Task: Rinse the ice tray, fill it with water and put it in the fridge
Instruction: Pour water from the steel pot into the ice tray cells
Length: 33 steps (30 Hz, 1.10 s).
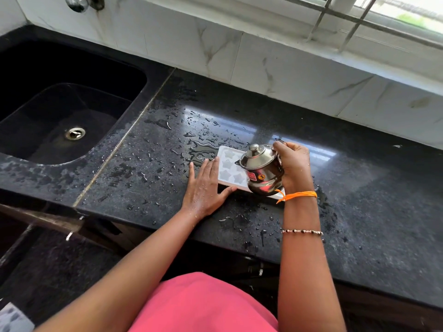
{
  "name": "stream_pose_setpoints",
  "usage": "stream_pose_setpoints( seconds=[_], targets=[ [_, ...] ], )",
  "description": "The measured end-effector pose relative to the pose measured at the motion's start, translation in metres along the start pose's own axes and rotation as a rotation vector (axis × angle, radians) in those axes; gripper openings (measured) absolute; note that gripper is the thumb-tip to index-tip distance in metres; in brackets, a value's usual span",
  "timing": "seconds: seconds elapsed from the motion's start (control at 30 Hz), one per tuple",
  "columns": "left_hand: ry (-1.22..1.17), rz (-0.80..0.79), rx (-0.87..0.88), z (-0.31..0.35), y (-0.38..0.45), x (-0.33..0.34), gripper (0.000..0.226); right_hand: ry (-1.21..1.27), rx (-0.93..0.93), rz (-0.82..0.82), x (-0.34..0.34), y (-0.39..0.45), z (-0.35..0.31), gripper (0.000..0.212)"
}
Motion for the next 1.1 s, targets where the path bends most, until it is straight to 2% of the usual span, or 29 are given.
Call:
stream_pose_setpoints(
  seconds=[0.13, 0.27, 0.47, 0.63, 0.73, 0.87, 1.1],
  targets=[
    [0.015, 0.028, 0.005, -0.001, 0.000, 0.001, 0.103, 0.102, 0.042, 0.030, -0.007, 0.001, 0.002, 0.028],
    [0.009, 0.100, 0.038, -0.002, 0.000, -0.001, 0.097, 0.145, 0.047, 0.069, -0.013, -0.001, 0.002, 0.030],
    [0.012, 0.183, 0.142, 0.000, -0.002, 0.000, 0.073, 0.000, -0.008, 0.078, -0.019, -0.005, 0.002, 0.032],
    [0.044, 0.179, 0.203, 0.001, -0.002, 0.002, 0.062, -0.096, -0.030, 0.095, -0.020, -0.007, 0.004, 0.036],
    [0.055, 0.188, 0.226, 0.002, -0.002, 0.003, 0.058, -0.127, -0.050, 0.099, -0.018, -0.008, 0.004, 0.039],
    [0.055, 0.212, 0.235, 0.001, -0.002, 0.003, 0.058, -0.234, -0.089, 0.107, -0.016, -0.009, 0.003, 0.029],
    [0.028, 0.228, 0.225, 0.003, -0.002, 0.000, 0.057, -0.273, -0.093, 0.129, -0.018, -0.008, 0.004, 0.034]
  ],
)
Point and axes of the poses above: each hand's wrist, its own y-axis towards the middle knuckle, its own x-axis out of the palm, z = x × y, the point moved 3 cm from there along y, towards the middle knuckle, and after that the axes turned 3 degrees about y, right-handed, at the moved point
